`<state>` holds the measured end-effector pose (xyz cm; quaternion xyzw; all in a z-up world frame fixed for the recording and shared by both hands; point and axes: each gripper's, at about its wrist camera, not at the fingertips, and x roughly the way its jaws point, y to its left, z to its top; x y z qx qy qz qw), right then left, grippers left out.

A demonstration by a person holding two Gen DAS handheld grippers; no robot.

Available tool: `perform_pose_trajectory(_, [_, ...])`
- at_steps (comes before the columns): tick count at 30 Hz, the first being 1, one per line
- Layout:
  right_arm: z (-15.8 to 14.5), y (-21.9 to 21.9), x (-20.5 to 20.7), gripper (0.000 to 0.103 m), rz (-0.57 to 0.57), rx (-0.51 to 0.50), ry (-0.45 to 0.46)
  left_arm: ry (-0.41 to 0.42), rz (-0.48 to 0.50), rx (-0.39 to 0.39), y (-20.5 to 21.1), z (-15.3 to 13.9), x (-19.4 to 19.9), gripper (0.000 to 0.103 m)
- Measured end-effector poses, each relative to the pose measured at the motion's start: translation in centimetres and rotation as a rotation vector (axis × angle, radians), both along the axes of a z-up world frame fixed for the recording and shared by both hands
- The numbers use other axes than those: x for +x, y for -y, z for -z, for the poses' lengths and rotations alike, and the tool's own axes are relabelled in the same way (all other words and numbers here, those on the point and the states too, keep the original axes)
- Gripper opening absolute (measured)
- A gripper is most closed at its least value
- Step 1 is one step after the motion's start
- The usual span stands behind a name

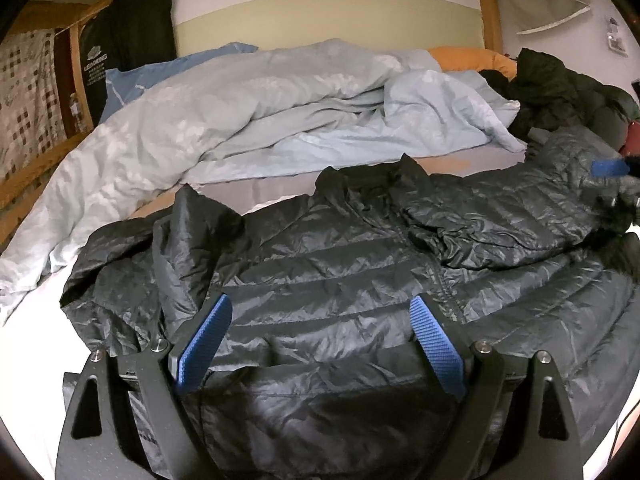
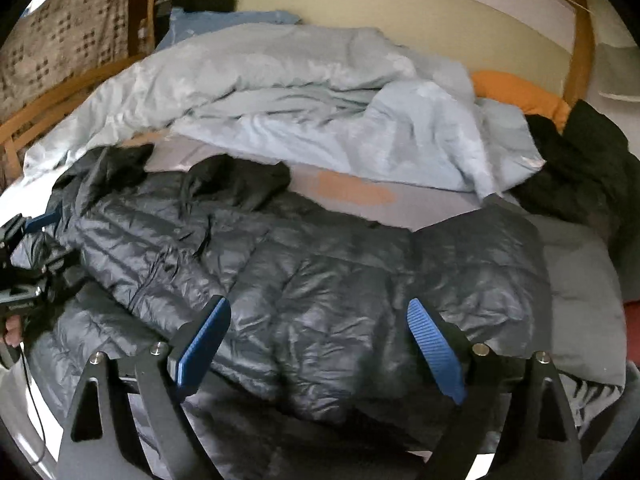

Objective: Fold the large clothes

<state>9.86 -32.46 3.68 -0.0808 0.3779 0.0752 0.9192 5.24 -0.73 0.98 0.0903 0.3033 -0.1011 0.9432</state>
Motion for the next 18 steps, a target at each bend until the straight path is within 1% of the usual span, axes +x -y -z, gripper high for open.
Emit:
perform_pose_trajectory(2, [1.1,-0.6,0.6,0.092,0.0,-0.004,-0.047,0.0,-0.001,0.006,-0.1,0.0,0.1,0.09])
perform_pose_trajectory(4, [3.6,-1.1,2.0,0.092,0.042,-0.036,-0.16,0.01,-0.007,0.009,-0.3,-0.3,0.1,0.09])
perform_pose_trajectory(7, [5.9,-1.0,3.2,0.092,0.127,-0.089,-0.227,0.016,-0.022,-0.017,-1.1,-0.7,0.3,0.09])
perform_pose_trajectory(8, [6.3,-1.0,3.4,0.088,0.141,-0.088,-0.244,0.013,-0.026,-0.028,-1.4,-0.8,0.3,0.09])
perform_pose_trajectory(9, [6.5,-1.0,3.6,0.084,0.15,-0.073,-0.255,0.01,-0.029,-0.038,-1.6,-0.8,0.4,0.09])
perform_pose_trajectory(10, [6.6,-1.0,3.8,0.069,0.146,-0.043,-0.261,0.007,-0.034,-0.043,-1.8,-0.8,0.4,0.09])
perform_pose_trajectory(11, [6.7,-1.1,3.9,0.051,0.135,-0.024,-0.265,0.01,-0.044,-0.041,-1.9,-0.8,0.5,0.09])
perform_pose_trajectory(12, [6.7,-1.3,4.0,0.043,0.121,-0.015,-0.265,0.019,-0.064,-0.034,-2.0,-0.8,0.5,0.09])
perform_pose_trajectory(13, [6.7,-1.5,4.0,0.027,0.117,-0.021,-0.258,0.024,-0.076,-0.034,-2.2,-0.8,0.5,0.09])
perform_pose_trajectory(14, [6.6,-1.8,4.0,0.019,0.112,-0.03,-0.24,0.022,-0.079,-0.04,-2.4,-0.8,0.6,0.09])
perform_pose_trajectory(16, [6.2,-2.1,3.6,0.012,0.085,-0.008,-0.208,0.012,-0.082,-0.055,-2.7,-0.9,0.8,0.089])
perform_pose_trajectory(18, [5.7,-2.8,2.9,0.01,0.044,0.016,-0.181,0.017,-0.081,-0.064,-2.9,-1.1,0.7,0.089])
